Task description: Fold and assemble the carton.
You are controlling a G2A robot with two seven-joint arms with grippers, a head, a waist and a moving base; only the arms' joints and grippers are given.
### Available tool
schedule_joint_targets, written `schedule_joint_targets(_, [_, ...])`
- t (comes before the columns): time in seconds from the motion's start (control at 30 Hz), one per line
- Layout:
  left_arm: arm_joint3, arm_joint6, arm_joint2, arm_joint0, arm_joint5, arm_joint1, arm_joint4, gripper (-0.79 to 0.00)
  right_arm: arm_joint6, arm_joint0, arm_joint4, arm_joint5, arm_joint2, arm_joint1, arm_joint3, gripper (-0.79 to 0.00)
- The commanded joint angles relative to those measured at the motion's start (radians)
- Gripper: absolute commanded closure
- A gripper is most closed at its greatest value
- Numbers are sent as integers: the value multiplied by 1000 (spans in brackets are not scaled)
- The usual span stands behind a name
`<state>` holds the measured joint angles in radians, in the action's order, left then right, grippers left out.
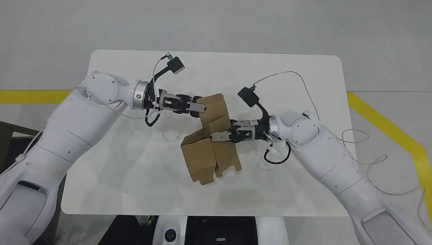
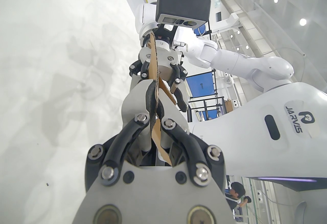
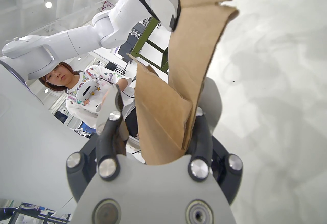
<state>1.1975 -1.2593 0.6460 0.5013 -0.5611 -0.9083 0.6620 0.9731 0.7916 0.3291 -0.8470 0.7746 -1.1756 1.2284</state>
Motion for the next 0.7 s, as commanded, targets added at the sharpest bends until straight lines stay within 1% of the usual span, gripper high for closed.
schedule_joint_targets(0.0, [-3,3,-1,-2,-3,1,2,-299,1,-5,5,1,-8,1,-3,0])
schedule_joint_targets(0.03, [-5,5,-1,-3,-5,2,4,-416,1,-8,8,1,-13,1,-5,0])
schedule_joint_targets(0.07, [-5,7,-2,-4,-7,2,7,-686,1,-10,12,1,-17,2,-6,0])
schedule_joint_targets(0.1, [-5,10,-1,-5,-10,3,11,-785,0,-13,15,0,-21,2,-8,0])
schedule_joint_targets(0.3, [0,12,14,-6,-12,7,66,-785,-13,-28,24,-13,-40,5,-20,0])
schedule_joint_targets(0.37, [-3,25,27,-5,-25,9,74,-785,-23,-31,27,-23,-40,5,-30,0])
schedule_joint_targets(0.53, [-12,91,65,15,-90,21,45,-785,-65,-25,37,-57,-17,8,-57,0])
schedule_joint_targets(0.67, [0,147,88,57,-147,39,-24,-785,-126,-18,15,-64,14,9,-66,0])
